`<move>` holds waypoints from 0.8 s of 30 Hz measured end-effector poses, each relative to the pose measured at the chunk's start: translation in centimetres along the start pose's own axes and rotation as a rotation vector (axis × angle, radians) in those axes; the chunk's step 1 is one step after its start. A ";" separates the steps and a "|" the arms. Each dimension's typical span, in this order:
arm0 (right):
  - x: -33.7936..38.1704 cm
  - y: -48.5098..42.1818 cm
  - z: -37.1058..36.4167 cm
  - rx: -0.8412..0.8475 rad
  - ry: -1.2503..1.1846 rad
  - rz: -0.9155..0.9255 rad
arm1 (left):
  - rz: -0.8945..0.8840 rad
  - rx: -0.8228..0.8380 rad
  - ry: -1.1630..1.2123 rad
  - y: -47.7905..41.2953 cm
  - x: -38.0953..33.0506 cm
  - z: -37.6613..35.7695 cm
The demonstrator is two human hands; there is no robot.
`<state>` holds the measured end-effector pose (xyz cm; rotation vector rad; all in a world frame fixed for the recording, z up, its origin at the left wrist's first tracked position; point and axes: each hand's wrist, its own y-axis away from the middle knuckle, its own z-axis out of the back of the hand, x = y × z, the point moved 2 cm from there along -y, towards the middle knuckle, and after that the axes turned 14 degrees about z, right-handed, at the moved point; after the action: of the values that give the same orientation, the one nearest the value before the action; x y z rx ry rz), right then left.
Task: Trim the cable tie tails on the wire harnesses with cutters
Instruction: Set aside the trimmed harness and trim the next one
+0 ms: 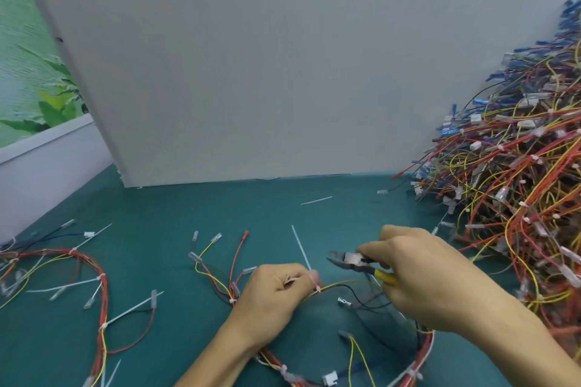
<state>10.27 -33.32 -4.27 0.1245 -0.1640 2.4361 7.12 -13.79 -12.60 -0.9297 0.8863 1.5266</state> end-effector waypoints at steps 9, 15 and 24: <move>0.7 -0.5 -1.6 0.183 0.185 0.040 | -0.026 -0.026 0.089 -0.1 -0.1 -0.1; 0.6 -0.6 -2.0 0.166 0.185 0.066 | -0.011 0.025 0.139 0.0 -0.3 0.0; 0.3 -0.6 -2.2 0.147 0.185 0.055 | -0.012 0.039 0.105 0.2 -0.6 -0.1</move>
<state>10.32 -32.33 -6.36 -0.0413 0.0954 2.4974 6.97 -14.13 -12.03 -0.9922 0.9805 1.4557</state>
